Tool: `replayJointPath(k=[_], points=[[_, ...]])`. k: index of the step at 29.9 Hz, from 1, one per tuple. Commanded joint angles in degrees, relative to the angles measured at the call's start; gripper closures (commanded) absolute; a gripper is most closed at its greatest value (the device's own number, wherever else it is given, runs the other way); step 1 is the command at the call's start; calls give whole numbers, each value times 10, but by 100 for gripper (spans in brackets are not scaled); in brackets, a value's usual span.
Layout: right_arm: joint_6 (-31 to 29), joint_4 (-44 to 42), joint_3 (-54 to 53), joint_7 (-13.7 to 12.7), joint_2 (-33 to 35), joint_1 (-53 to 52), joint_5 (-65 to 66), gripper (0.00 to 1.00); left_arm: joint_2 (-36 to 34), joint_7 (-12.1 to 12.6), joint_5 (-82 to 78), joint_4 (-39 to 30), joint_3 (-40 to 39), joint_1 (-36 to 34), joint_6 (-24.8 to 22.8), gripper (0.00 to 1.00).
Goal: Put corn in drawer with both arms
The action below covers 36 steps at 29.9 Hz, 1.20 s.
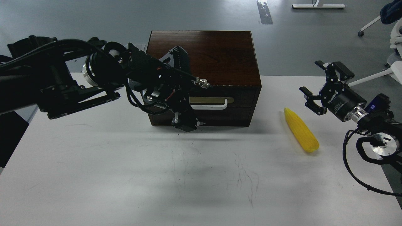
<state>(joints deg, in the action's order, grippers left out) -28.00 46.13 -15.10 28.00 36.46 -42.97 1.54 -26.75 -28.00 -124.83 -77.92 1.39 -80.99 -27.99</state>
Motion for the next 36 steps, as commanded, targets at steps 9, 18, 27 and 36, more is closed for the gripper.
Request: replayJointPath(k=[9,18,27,36], points=[[0,0,0,0,-1,3,0,0,26,0,-2,21,33,0,0,2],[0,-1,0,0,-2,3,0,0,50,0,-2,52,34,2,0,2],[0,-1,0,0,-2,5,0,0,57,0,-2,64,34,5,0,2],[0,-1,0,0,-2,6,0,0,65,0,-2,77,52,4,0,2]])
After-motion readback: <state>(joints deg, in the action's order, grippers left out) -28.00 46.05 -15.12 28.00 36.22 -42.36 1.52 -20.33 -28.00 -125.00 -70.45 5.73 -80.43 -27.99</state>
